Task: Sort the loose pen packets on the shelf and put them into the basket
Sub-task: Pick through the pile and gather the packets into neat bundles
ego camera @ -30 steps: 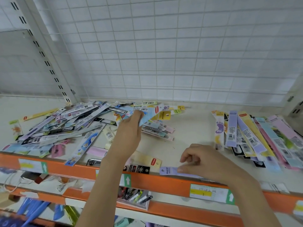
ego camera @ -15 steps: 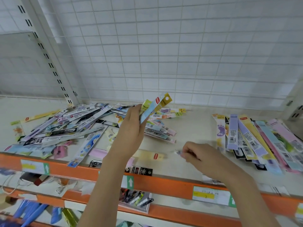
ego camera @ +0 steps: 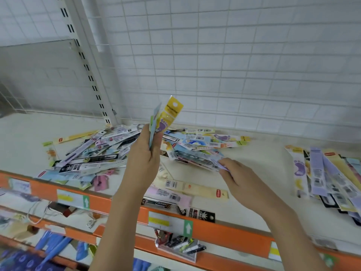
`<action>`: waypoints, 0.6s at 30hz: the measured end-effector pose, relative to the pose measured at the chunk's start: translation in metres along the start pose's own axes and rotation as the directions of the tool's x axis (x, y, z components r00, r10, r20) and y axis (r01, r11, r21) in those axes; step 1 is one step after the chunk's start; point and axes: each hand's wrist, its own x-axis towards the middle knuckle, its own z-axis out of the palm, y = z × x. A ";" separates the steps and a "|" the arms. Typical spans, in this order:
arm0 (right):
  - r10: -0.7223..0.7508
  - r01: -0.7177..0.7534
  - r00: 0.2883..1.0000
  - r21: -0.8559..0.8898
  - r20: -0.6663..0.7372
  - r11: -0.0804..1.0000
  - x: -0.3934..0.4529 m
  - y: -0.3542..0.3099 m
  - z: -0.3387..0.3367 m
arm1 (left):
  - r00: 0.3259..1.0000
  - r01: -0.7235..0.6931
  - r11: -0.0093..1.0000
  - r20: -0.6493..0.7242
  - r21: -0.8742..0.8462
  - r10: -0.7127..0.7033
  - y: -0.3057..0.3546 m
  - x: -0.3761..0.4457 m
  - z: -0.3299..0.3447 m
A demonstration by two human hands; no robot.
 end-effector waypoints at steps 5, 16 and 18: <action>0.010 -0.011 1.000 -0.043 -0.023 0.999 0.019 -0.031 0.012 | 0.998 -0.002 0.998 0.065 -0.066 0.007 -0.017 0.013 -0.017; 0.214 -0.189 0.948 -0.126 0.237 0.974 0.037 -0.072 0.052 | 0.966 -0.024 1.000 0.257 -0.009 0.025 -0.064 0.033 -0.036; 0.239 -0.214 0.958 -0.161 0.155 0.963 0.037 -0.073 0.051 | 0.955 0.020 0.997 0.295 -0.077 0.004 -0.067 0.033 -0.041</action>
